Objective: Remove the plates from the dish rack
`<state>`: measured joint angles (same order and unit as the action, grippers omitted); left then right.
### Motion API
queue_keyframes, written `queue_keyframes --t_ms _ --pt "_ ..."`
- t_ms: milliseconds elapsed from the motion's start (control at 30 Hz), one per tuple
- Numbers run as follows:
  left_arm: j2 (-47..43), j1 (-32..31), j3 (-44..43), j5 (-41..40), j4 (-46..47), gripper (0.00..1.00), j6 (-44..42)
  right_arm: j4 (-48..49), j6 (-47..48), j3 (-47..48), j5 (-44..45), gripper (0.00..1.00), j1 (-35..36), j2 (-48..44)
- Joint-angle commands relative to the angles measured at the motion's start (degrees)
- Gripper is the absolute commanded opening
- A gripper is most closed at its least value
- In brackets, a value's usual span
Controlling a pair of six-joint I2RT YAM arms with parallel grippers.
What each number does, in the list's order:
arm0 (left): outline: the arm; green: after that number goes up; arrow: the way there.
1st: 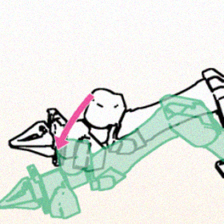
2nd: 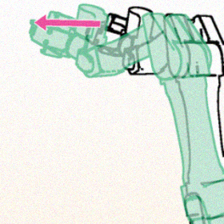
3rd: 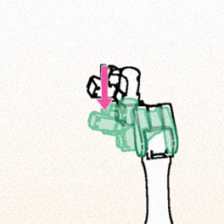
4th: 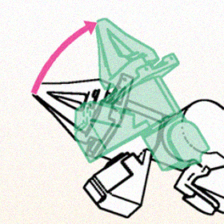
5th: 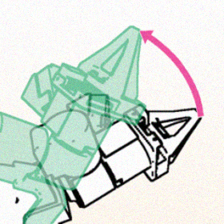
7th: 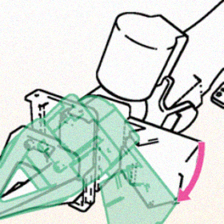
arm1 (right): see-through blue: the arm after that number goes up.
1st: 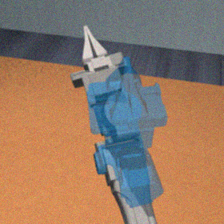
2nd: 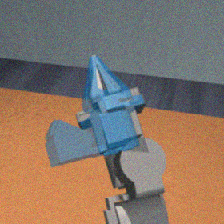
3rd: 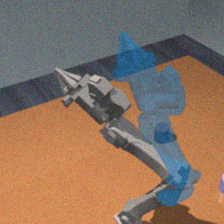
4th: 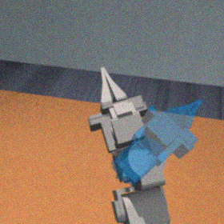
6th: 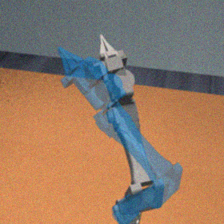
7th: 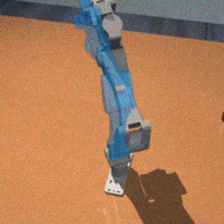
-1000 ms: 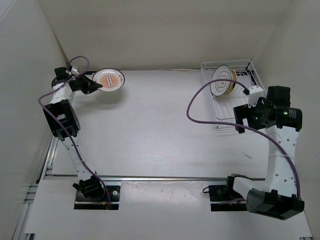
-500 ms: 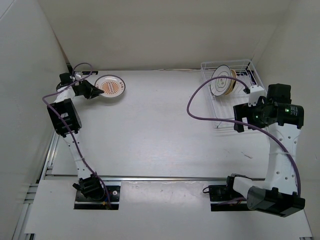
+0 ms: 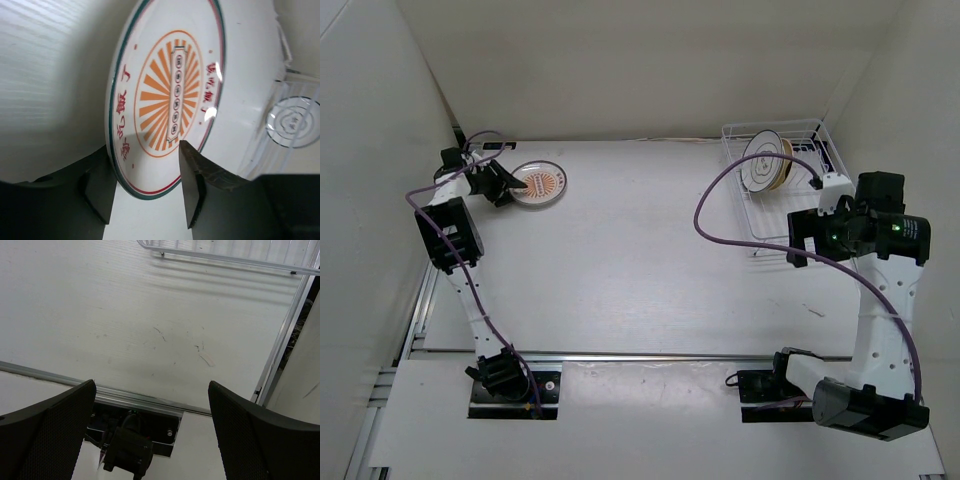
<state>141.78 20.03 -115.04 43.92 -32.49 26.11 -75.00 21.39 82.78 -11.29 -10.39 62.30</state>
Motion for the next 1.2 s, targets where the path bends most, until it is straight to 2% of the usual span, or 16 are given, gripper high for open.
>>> queue_keyframes --t_ms 0,100,200,300,400,433,500,600,633,700,867,967,1100,1133,1167 --pt "-3.9 0.0 -1.3 -7.2 -2.7 0.62 -2.1 0.8 -0.7 -0.1 -1.0 0.96 -0.2 -1.0" --pt "-5.5 0.0 0.0 -14.3 -4.5 0.67 -2.6 1.5 -0.7 -0.6 -0.5 0.96 -0.2 -1.0" --pt "-7.1 0.0 0.5 -17.8 -5.2 0.72 -3.3 2.8 0.4 -0.6 0.0 0.96 -0.2 -1.0" --pt "-9.4 0.0 1.7 -23.6 -6.6 0.73 -5.0 5.2 1.0 -0.1 1.6 0.96 -0.2 0.3" --pt "-13.8 -0.6 3.0 -34.4 -9.1 0.76 -5.5 10.3 -2.2 1.8 6.2 0.96 -0.2 3.2" --pt "-15.2 -0.6 3.8 -40.4 -9.8 0.76 -6.2 12.0 -3.4 2.5 7.8 0.96 -0.2 4.0" --pt "-19.6 -1.2 4.5 -43.0 -10.9 0.76 -6.9 15.8 -6.5 5.6 11.0 0.96 -0.2 7.2" --pt "-27.0 -1.7 7.2 -38.1 -10.9 0.76 -7.6 18.8 -8.4 11.4 11.6 0.96 -0.2 12.8" --pt "-28.8 -1.8 7.9 -33.1 -10.9 0.76 -9.0 19.5 -9.5 12.8 12.4 0.95 -0.2 14.4" --pt "-34.2 -2.9 8.4 -29.3 -10.9 0.76 -11.3 21.3 -10.3 17.6 12.4 0.94 -0.2 19.4" --pt "-44.7 -10.8 14.6 -31.1 -10.9 0.74 -20.4 23.1 -10.8 28.6 11.8 0.93 1.1 31.8" --pt "-50.2 -12.7 19.8 -25.7 -10.9 0.76 -22.2 23.8 -12.8 34.5 12.3 0.84 2.1 38.0" --pt "-55.6 -12.7 25.2 -19.9 -11.5 0.81 -24.1 24.9 -14.0 38.7 12.3 0.64 3.4 44.6" --pt "-57.2 -12.7 26.0 -19.1 -12.2 0.81 -24.1 24.9 -14.0 40.2 12.3 0.54 3.9 46.9" --pt "-57.8 -12.7 26.8 -18.1 -12.2 0.83 -24.7 24.9 -14.6 41.0 11.8 0.49 3.9 48.0"
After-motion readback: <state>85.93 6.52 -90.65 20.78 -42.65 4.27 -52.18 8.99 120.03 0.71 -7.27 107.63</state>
